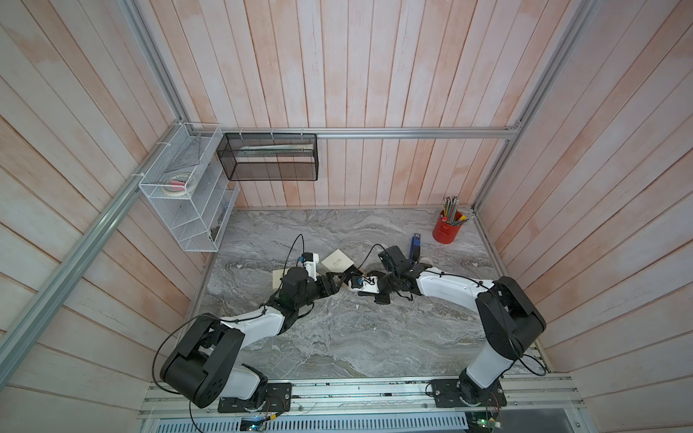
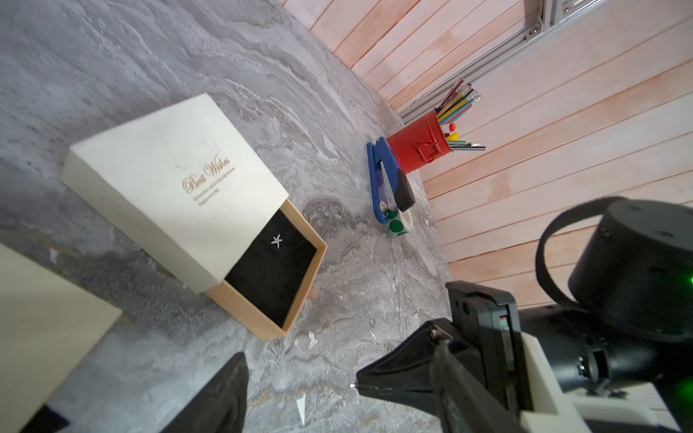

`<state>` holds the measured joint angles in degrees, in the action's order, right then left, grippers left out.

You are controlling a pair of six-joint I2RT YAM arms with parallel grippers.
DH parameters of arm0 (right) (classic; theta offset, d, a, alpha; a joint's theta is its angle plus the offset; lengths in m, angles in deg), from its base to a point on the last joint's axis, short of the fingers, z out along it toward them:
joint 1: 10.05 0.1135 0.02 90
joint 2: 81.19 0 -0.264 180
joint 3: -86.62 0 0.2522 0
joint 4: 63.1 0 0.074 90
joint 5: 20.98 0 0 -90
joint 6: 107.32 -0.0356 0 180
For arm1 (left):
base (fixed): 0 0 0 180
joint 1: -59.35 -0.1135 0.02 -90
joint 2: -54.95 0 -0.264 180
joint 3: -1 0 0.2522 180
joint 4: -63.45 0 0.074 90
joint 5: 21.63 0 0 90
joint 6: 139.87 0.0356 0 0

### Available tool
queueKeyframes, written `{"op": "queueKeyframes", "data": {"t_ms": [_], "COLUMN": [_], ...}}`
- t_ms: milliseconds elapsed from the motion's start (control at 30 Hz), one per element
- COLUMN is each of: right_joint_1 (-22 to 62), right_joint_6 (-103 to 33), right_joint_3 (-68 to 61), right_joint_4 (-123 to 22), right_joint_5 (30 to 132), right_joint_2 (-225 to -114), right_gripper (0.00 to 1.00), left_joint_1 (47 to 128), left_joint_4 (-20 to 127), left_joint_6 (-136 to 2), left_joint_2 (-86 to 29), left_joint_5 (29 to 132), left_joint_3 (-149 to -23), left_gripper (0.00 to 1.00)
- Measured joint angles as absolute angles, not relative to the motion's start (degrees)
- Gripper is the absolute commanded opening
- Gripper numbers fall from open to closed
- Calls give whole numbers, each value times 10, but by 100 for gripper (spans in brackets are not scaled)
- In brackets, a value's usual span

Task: Place the earrings into the drawer-style jewelry box
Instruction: Pick up the earring from the center of the board, then adjust the jewelry box at the center of the board.

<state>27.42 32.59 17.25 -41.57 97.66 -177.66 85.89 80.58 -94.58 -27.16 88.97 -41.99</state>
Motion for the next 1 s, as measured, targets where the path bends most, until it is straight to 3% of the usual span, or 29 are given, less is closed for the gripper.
{"op": "queueKeyframes", "data": {"t_ms": [400,1000], "right_joint_1": [274,262], "right_joint_6": [135,69], "right_joint_3": [221,214], "right_joint_4": [-654,-676], "right_joint_5": [904,846], "right_joint_2": [-1764,-1765], "right_gripper": [0,0], "left_joint_1": [808,797], "left_joint_4": [686,465], "left_joint_6": [-899,-891], "left_joint_2": [-366,-469], "left_joint_5": [922,912], "left_joint_3": [-557,-724], "left_gripper": [78,77]}}
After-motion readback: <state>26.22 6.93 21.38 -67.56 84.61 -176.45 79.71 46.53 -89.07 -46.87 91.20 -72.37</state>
